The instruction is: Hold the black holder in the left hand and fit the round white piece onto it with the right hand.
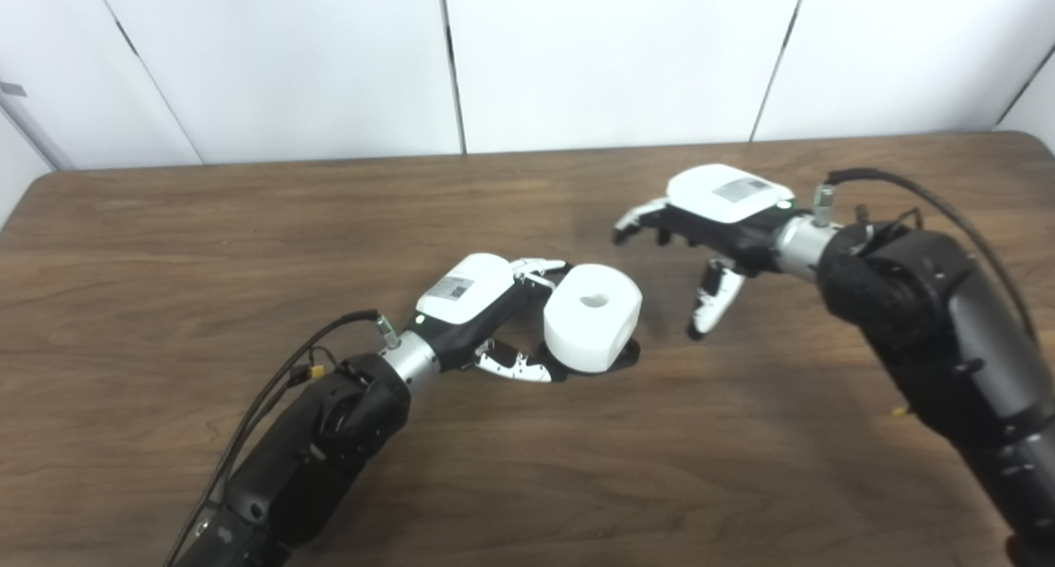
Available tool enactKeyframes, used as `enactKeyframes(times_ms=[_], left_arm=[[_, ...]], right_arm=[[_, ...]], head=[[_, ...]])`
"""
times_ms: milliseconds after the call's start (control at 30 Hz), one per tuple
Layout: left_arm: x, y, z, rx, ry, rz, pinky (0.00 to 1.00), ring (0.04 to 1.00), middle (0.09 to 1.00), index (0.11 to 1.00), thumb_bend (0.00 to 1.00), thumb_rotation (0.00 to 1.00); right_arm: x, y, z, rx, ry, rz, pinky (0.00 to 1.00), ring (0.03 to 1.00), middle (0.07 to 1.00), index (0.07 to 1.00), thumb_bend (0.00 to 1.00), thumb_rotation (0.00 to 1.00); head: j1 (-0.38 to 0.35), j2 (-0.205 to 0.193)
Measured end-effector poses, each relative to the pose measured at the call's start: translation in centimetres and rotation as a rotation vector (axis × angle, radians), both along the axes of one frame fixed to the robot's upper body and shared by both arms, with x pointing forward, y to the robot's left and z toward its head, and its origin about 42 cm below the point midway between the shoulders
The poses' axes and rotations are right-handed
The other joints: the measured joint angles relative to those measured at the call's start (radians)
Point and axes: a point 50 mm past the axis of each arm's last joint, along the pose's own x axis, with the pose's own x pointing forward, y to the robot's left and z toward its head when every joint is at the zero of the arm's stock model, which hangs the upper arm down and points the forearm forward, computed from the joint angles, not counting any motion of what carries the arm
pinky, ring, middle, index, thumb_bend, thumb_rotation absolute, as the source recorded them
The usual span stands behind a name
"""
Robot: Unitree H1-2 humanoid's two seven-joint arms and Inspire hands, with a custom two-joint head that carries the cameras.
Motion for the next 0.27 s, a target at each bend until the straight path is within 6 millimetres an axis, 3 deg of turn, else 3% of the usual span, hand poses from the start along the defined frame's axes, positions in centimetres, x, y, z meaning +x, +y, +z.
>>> enactKeyframes(times_ms=[267], left_arm=[[0.0,0.0,0.0,-0.002,-0.001,-0.001,0.73,0.887,0.884,0.483,0.52,0.07]], right_arm=[[-0.2,-3.6,1.8,0.066,-0.031,-0.085,0.52,0.703,0.77,0.732,0.8,0.01]], head=[[-0.003,-0.003]])
